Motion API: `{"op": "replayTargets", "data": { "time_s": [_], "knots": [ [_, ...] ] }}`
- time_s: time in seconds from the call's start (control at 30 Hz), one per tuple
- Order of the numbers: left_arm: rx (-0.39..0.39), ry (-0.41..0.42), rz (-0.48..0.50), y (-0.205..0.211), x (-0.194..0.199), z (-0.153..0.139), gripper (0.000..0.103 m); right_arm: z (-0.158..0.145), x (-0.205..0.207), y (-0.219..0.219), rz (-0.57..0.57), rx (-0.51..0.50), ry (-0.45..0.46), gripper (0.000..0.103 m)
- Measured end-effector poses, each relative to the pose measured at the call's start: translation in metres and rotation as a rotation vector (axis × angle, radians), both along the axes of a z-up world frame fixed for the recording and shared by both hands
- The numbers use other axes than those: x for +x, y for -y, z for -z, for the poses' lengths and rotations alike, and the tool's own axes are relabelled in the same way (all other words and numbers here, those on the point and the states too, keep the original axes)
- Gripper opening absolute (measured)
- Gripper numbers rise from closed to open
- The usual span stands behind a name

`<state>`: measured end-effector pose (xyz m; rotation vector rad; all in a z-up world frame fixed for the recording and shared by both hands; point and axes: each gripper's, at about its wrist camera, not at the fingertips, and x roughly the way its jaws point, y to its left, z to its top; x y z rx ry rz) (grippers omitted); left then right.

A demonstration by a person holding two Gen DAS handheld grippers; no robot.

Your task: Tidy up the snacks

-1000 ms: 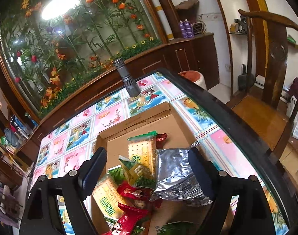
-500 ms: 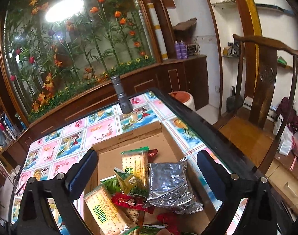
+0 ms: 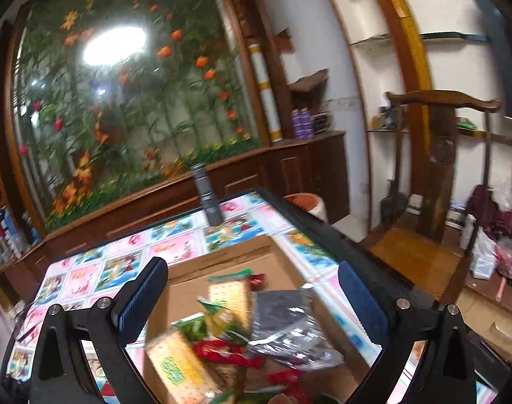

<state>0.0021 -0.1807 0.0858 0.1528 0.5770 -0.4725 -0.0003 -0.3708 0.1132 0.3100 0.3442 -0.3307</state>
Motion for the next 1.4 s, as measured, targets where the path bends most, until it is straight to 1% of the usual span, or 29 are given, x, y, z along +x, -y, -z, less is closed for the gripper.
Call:
{"op": "replayTargets", "data": {
  "time_s": [0.1,0.23,0.33,0.43,0.5,0.6,0.7,0.87,0.93,1.0,1.13,1.4],
  "knots": [
    [0.006,0.014,0.009,0.000,-0.010,-0.002,0.103,0.008,-0.024,-0.004,0.049,-0.028,0.003,0.102],
    [0.080,0.047,0.014,0.003,-0.027,-0.003,0.103,0.012,-0.054,-0.017,0.048,-0.094,0.024,0.102],
    [0.121,0.071,-0.039,-0.003,-0.035,-0.001,0.103,0.009,-0.075,-0.027,0.045,-0.121,0.067,0.102],
    [0.125,0.074,-0.087,-0.013,-0.035,0.000,0.103,0.005,-0.091,-0.035,0.054,-0.160,0.096,0.102],
    [0.109,0.041,-0.100,-0.019,-0.028,0.001,0.103,0.004,-0.099,-0.037,0.063,-0.171,0.132,0.102],
    [0.101,-0.011,-0.113,-0.022,-0.019,0.006,0.103,0.007,-0.097,-0.039,0.051,-0.170,0.117,0.102],
    [0.129,-0.017,-0.146,-0.021,-0.016,0.010,0.103,0.009,-0.093,-0.042,0.038,-0.186,0.096,0.102],
    [0.138,-0.053,-0.139,-0.018,-0.011,0.017,0.103,0.011,-0.092,-0.047,0.024,-0.200,0.090,0.102],
    [0.131,-0.070,-0.131,-0.018,-0.010,0.018,0.103,0.013,-0.087,-0.047,0.016,-0.199,0.068,0.102],
    [0.133,-0.066,-0.139,-0.018,-0.010,0.018,0.103,0.014,-0.085,-0.044,0.011,-0.185,0.051,0.102],
    [0.139,-0.059,-0.155,-0.020,-0.009,0.018,0.103,0.014,-0.089,-0.038,0.015,-0.158,0.071,0.102],
    [0.152,-0.058,-0.160,-0.020,-0.008,0.021,0.103,0.014,-0.089,-0.041,0.015,-0.167,0.066,0.102]
  ]
}}
